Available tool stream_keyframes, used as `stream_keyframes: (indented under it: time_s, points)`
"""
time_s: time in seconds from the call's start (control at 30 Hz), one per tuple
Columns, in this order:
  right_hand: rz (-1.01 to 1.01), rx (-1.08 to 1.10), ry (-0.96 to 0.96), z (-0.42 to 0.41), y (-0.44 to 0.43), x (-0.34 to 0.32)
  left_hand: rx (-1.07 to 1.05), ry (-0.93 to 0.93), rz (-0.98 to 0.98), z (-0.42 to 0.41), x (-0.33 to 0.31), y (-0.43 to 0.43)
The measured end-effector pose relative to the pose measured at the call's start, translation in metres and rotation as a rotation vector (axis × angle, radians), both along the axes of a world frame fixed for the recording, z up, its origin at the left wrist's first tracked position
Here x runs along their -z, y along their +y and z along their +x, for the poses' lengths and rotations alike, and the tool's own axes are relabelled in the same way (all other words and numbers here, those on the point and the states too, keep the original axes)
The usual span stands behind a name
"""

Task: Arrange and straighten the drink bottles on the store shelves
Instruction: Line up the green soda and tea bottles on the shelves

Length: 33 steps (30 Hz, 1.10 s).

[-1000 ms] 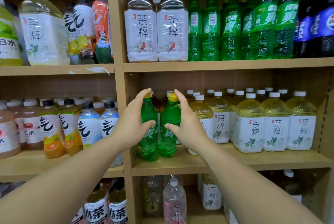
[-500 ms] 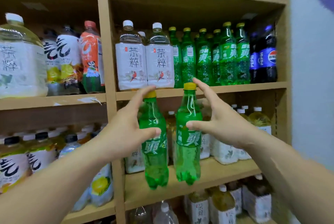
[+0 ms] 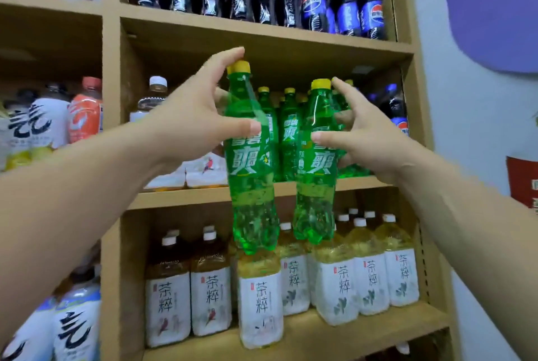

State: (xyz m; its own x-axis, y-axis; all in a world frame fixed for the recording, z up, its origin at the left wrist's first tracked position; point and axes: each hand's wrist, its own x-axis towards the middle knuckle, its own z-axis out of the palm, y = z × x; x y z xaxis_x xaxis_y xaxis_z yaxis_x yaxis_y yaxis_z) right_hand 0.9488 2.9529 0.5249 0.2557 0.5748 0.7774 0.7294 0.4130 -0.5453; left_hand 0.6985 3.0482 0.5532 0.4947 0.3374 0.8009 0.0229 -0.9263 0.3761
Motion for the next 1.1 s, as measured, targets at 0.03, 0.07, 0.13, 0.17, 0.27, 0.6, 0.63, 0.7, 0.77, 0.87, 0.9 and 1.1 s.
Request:
stream_keyframes:
  time_s: [0.03,0.07,0.13,0.17,0.27,0.6,0.63,0.7,0.77,0.87,0.9,1.1]
  points:
    - [0.02,0.003,-0.012,0.008,0.001,-0.01,-0.017,-0.013,0.002,0.009,-0.01,-0.001]
    - [0.038,-0.003,-0.022,0.017,0.002,-0.02,-0.023,-0.027,-0.001,0.019,-0.018,-0.001]
    - [0.065,-0.013,-0.03,0.032,0.006,-0.037,-0.019,-0.064,-0.016,0.037,-0.033,-0.001]
    - [0.071,-0.019,-0.03,0.039,0.009,-0.045,-0.029,-0.082,-0.02,0.046,-0.039,0.001]
    - [0.081,-0.06,-0.029,0.053,0.025,-0.062,-0.089,-0.096,-0.028,0.071,-0.053,0.013]
    - [0.117,-0.149,0.006,0.089,0.08,-0.093,-0.27,-0.118,-0.03,0.133,-0.077,0.056]
    - [0.134,-0.146,-0.001,0.09,0.083,-0.095,-0.276,-0.12,-0.023,0.135,-0.078,0.058]
    - [0.132,-0.145,-0.02,0.091,0.093,-0.092,-0.291,-0.112,-0.017,0.143,-0.074,0.065]
    - [0.12,-0.123,-0.048,0.092,0.104,-0.082,-0.31,-0.126,-0.024,0.149,-0.066,0.073]
    - [0.143,-0.097,-0.057,0.093,0.113,-0.069,-0.339,-0.162,-0.028,0.154,-0.052,0.085]
    - [0.135,-0.06,-0.093,0.091,0.113,-0.064,-0.355,-0.143,-0.009,0.156,-0.047,0.087]
    - [0.096,0.19,-0.267,0.081,0.114,-0.025,-0.356,-0.125,0.021,0.156,-0.005,0.095]
